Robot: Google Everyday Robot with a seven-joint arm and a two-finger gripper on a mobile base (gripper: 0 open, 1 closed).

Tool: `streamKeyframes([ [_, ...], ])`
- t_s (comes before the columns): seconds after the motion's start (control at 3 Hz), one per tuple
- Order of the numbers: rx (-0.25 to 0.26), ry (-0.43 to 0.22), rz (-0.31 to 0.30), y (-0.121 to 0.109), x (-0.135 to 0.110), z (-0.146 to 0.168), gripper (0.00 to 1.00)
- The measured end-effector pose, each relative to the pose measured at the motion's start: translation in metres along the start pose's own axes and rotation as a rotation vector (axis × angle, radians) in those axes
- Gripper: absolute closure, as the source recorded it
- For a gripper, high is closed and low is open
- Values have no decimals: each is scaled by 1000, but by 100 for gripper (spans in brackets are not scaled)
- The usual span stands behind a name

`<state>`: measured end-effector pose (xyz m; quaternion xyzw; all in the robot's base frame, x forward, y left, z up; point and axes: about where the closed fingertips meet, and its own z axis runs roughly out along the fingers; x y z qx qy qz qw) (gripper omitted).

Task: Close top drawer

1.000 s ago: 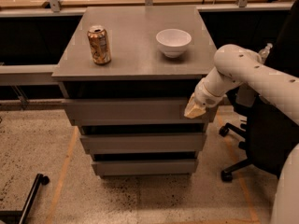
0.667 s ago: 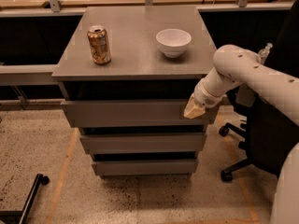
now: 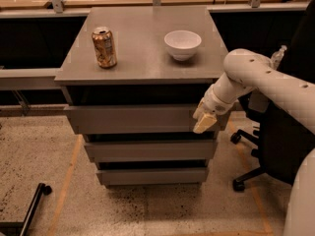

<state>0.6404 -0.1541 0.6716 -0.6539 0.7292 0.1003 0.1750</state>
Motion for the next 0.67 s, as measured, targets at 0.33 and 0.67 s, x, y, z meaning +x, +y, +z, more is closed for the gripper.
streamKeyframes([
  [0.33, -4, 0, -1, 1, 0, 2, 0],
  [0.67, -4, 0, -1, 4, 0, 2, 0],
])
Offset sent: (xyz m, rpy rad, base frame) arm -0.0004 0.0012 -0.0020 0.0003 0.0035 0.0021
